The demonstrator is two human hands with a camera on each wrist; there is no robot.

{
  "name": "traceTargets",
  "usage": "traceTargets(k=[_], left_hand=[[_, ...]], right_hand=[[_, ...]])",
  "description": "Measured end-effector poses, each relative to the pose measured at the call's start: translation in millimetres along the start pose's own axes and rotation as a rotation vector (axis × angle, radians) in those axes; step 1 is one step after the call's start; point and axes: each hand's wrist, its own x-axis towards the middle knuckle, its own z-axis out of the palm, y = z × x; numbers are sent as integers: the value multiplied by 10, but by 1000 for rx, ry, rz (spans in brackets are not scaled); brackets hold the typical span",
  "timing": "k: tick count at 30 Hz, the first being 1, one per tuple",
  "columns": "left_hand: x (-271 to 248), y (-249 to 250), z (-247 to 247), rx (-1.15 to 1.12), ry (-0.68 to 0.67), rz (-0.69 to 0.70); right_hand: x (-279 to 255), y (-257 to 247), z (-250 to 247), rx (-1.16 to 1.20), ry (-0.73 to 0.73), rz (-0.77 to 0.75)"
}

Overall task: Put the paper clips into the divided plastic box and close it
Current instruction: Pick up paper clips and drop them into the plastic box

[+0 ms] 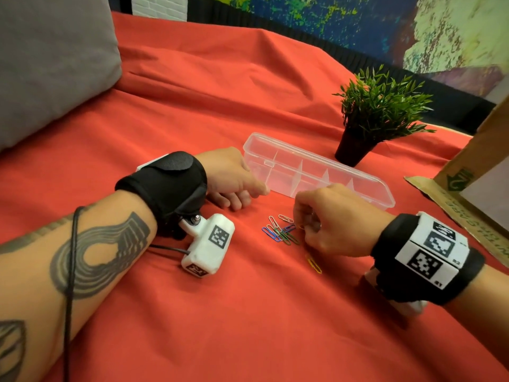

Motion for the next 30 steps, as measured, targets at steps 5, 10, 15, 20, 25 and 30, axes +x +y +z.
traceTargets(k=[5, 10, 15, 20, 25, 30], left_hand=[[3, -8, -7, 7, -10, 7], [8, -4, -5, 7, -15, 16], [3, -8, 4, 8, -12, 25], [9, -8, 14, 4, -15, 29], [23, -15, 6, -4, -15, 20], [21, -5, 3, 3, -12, 13]], right_hand=[[-97, 112, -148, 121, 105, 2], [-215, 519, -450, 180, 284, 99], [-257, 952, -572, 147, 402, 293], [-184, 1012, -469, 52, 390, 386], [-137, 1012, -417, -24, 449, 467], [-297, 656, -478, 24, 609, 356]])
